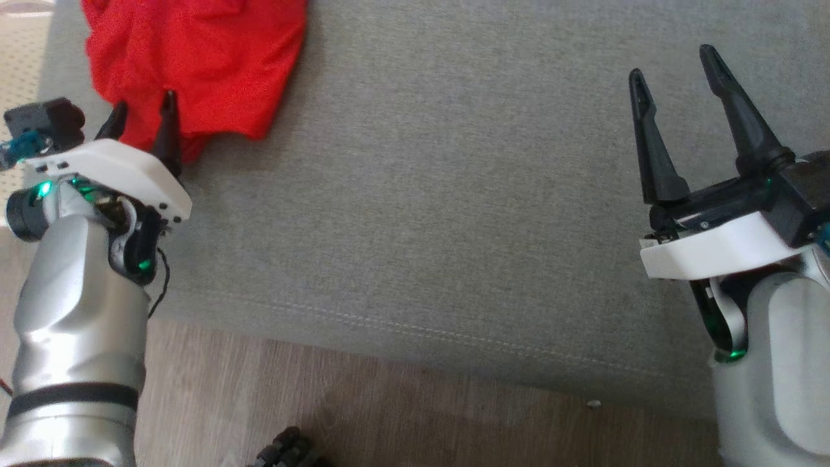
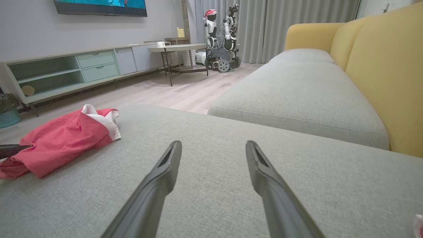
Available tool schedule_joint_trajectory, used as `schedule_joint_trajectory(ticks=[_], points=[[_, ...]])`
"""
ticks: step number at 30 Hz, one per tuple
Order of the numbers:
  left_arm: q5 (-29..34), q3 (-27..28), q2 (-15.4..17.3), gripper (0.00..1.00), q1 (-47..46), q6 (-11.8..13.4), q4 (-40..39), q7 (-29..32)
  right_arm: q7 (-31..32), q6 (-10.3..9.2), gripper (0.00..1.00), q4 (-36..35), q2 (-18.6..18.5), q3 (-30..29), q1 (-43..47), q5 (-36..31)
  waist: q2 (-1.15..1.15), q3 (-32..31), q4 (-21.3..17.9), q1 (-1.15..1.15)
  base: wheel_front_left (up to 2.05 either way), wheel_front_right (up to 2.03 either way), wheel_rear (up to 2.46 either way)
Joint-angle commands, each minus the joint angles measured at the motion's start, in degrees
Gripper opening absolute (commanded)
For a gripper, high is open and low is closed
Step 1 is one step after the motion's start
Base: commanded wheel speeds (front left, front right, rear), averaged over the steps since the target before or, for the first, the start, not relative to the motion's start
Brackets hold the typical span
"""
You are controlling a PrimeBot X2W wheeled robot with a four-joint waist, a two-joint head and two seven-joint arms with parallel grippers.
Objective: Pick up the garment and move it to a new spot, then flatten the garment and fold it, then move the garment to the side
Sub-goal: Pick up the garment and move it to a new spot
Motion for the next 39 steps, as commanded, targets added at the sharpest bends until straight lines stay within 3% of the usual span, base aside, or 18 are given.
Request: schedule_joint_trajectory(ticks=[1,3,4,5,6,13,21,28,33,36,39], points=[[0.03,1.26,3.45,1.0,-1.61,-0.3,-0.23,0.21,0.23,0.2,1.0,-2.43,0.54,1.29,-0.75,-0.76,0.0,0.78,-0.93,-0.01,0.0,0.0,0.0],[-0.03,0.88,3.73,1.0,-2.92,-0.42,2.19,0.6,0.12,0.2,1.0,-2.57,0.66,1.12,-0.8,-0.84,0.0,1.13,-1.38,-0.01,0.0,0.0,0.0],[-0.32,0.85,3.73,0.81,-3.52,-0.48,3.33,0.77,0.04,0.2,1.0,-2.59,0.71,1.05,-0.82,-0.86,0.0,1.24,-1.58,-0.01,0.0,0.0,0.0],[-0.5,0.87,3.8,0.05,-4.07,-0.52,4.27,0.55,-0.07,0.2,1.0,-2.55,0.77,0.98,-0.84,-0.86,0.0,1.3,-1.78,-0.01,0.0,0.0,0.0],[-0.53,0.94,3.95,0.0,-4.57,-0.49,4.97,-0.23,-0.2,0.2,1.0,-2.44,0.82,0.95,-0.88,-0.84,0.0,1.3,-1.98,-0.01,0.0,0.0,0.0],[-1.45,3.24,4.85,0.0,-6.18,0.7,5.6,-10.32,-1.92,0.2,1.0,-0.25,1.88,0.8,-0.94,-0.47,0.0,-1.12,-3.11,-0.01,0.0,0.0,0.0],[-1.85,3.14,4.77,0.0,-3.76,-0.23,-3.0,-12.64,-4.81,0.2,1.0,3.62,3.56,0.72,-0.61,0.64,0.0,-7.23,-4.62,-0.01,0.0,0.0,0.0],[-5.77,-2.59,0.47,0.0,1.24,-1.18,-15.64,-7.29,-7.18,0.2,1.0,6.33,4.81,0.73,0.07,1.84,0.0,-10.8,-6.6,-0.01,0.0,0.0,0.0],[-10.6,-6.4,-3.53,0.0,4.48,-1.15,-30.63,0.17,-9.46,0.2,1.0,8.6,5.21,0.91,0.08,3.38,0.0,-12.84,-10.01,-0.01,0.0,0.0,0.0],[-14.11,-8.04,-5.45,0.0,5.0,-0.02,-37.05,4.42,-10.56,0.2,1.0,9.27,5.23,1.24,-0.36,5.07,0.0,-13.39,-12.48,-0.01,0.0,0.0,0.0],[-17.45,-9.64,-6.57,0.0,3.99,2.91,-42.7,6.98,-11.3,0.2,1.0,9.71,5.24,1.6,-1.08,6.16,0.0,-13.11,-15.04,-0.01,0.0,0.0,0.0]])
